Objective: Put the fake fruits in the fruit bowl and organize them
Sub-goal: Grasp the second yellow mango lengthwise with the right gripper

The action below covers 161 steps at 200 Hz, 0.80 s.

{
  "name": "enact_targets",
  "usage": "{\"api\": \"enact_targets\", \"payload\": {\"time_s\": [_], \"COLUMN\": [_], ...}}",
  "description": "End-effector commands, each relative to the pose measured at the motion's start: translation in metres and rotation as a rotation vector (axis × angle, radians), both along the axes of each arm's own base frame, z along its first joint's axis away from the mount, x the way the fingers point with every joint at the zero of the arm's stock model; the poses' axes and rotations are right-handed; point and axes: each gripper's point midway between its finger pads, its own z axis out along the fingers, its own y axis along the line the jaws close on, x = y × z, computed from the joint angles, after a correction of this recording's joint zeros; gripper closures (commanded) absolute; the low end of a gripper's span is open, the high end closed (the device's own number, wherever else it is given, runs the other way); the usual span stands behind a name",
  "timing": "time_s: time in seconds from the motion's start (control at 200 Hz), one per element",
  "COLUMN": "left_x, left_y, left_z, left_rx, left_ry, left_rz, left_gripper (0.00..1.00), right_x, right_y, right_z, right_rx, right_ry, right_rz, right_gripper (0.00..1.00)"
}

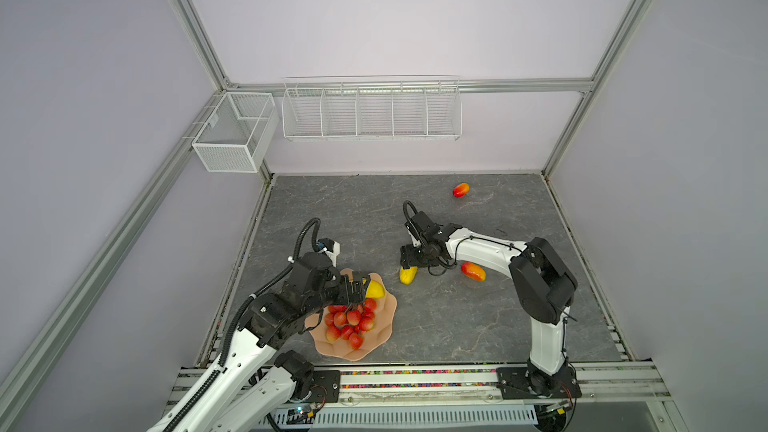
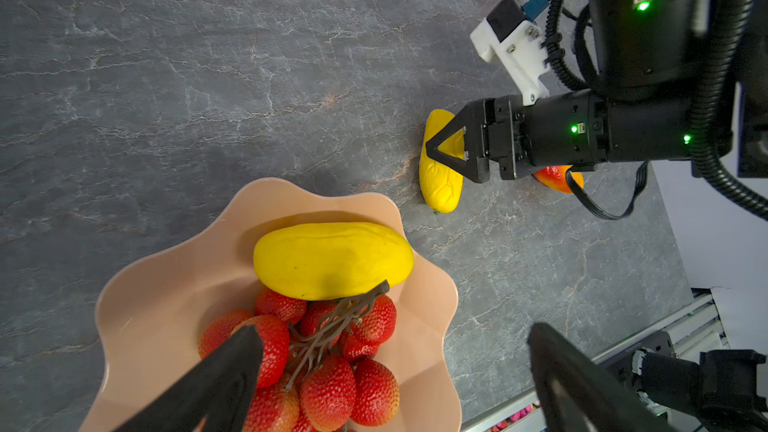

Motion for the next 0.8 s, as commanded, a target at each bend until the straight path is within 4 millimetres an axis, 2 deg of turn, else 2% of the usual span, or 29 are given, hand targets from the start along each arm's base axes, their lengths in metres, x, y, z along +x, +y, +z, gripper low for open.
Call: {"api": "enact_targets", "payload": {"time_s": [0.0,0.115,0.36,0.575,0.615,0.675,0.74,0.8], "left_x": [0.001,0.000,-0.009,-0.019,-0.021,-0.022,-0.023,-0.025], "left_y": [0.004,0.005,0.025,0.037,0.038,0.040,0.039,0.039], "left_z": [-0.004,0.001,0.018,0.028,0.028,0.027,0.030,0.030], "left_rx": [0.023,0.019,0.048,-0.006,-0.012,-0.017,-0.030,-0.036], "left_ry": [0.005,-0.004,-0.048,-0.058,-0.056,-0.056,-0.062,-0.064], "left_rz": [0.009,0.014,0.057,0.117,0.123,0.129,0.124,0.122], "left_gripper": [0.01,0.01,0.01,0.01,0.01,0.01,0.01,0.01], "right_x": [-0.008,-0.007,-0.012,-0.038,-0.038,-0.038,-0.041,-0.041], "right_y": [-0.001,0.001,0.017,0.048,0.046,0.036,0.029,0.016], "right_z": [-0.010,-0.002,0.054,0.098,0.098,0.087,0.074,0.061], "right_rx": [-0.009,0.011,0.117,0.171,0.142,0.067,0.005,-0.067], "right_ry": [0.032,0.010,-0.156,-0.277,-0.283,-0.252,-0.241,-0.261], "right_rz": [-0.005,0.006,0.095,0.248,0.235,0.217,0.252,0.244], "right_gripper": [0.43,0.49,0.53,0.55,0.55,0.54,0.47,0.36]}}
